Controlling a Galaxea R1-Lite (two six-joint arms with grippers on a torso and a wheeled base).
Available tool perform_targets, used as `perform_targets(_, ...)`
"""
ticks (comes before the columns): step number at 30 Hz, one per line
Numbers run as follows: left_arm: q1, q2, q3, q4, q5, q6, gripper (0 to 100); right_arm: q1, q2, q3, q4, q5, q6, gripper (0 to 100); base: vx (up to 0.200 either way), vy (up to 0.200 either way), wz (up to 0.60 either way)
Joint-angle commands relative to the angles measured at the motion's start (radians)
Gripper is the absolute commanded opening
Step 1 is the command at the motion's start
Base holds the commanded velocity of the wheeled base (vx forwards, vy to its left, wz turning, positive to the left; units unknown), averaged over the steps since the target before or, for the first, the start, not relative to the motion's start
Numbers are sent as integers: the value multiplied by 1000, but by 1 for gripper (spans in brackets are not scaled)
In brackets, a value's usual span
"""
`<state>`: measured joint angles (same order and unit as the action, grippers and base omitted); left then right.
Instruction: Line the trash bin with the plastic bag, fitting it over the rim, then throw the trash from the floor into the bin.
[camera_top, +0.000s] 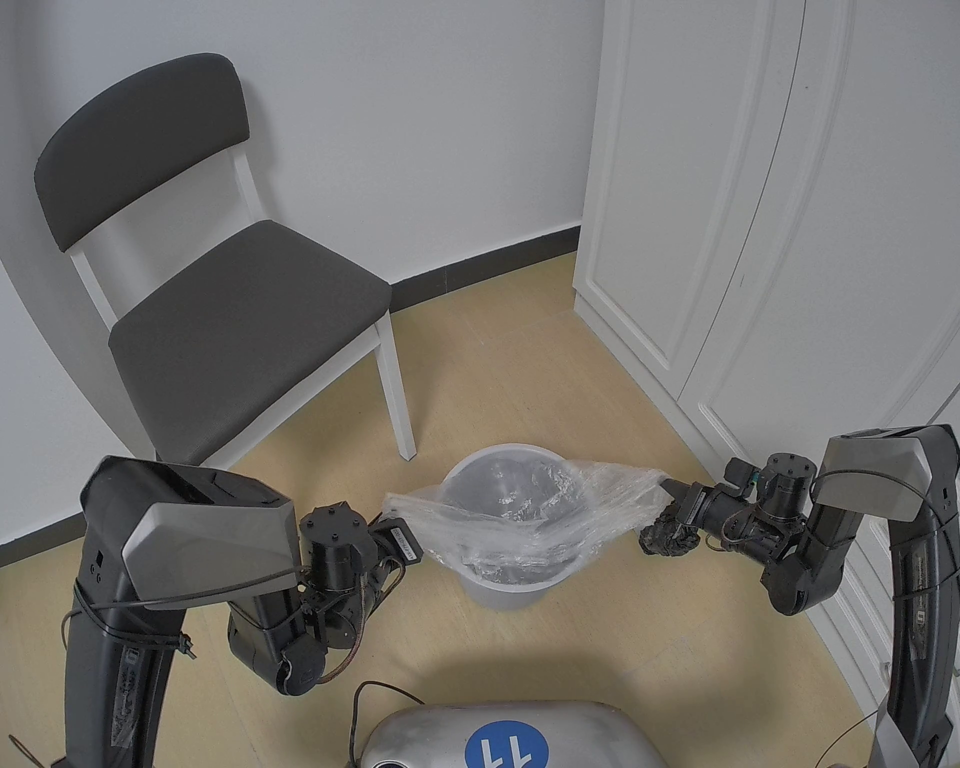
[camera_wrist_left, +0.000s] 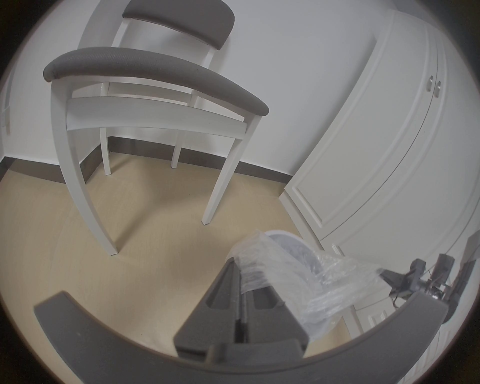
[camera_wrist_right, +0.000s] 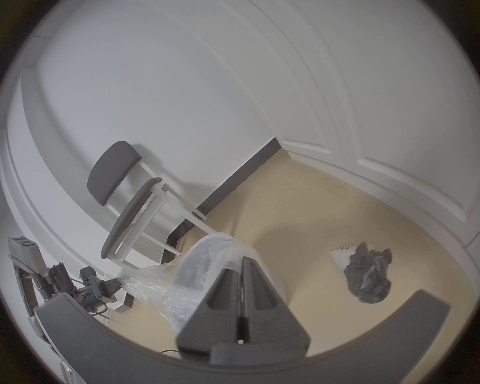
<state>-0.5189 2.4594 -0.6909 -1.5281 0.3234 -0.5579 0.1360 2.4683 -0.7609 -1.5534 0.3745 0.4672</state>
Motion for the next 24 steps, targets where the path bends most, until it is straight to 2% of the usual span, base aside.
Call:
perform_targets(1,14,-42,54,3,-18,13,0,-35,-29,12,-17,6,-13,0,0,0,0)
perform_targets(4,20,-57,85,3,-47,15,0,-42,-29,11,-17,7,-16,0,0,0,0)
perform_targets(5,33,-79,125,5,-84,13,0,-55,-29,5,-17,7,-16,0,0,0,0)
perform_targets(11,62,-91,169,6,-118,19,0,-75,-25,-9,-17,9,-16,0,0,0,0)
perform_targets(12,86,-91,189,6,-139,46,0,-88,-25,-34,-14,9,-15,0,0,0,0)
perform_targets(18,129,-88,188,23,-170,101,0,-113,-15,-94,75,6,-10,0,0,0,0)
perform_targets(24,131,-83,125,89,-175,102,0,-111,-14,-137,145,-6,-6,0,0,0,0)
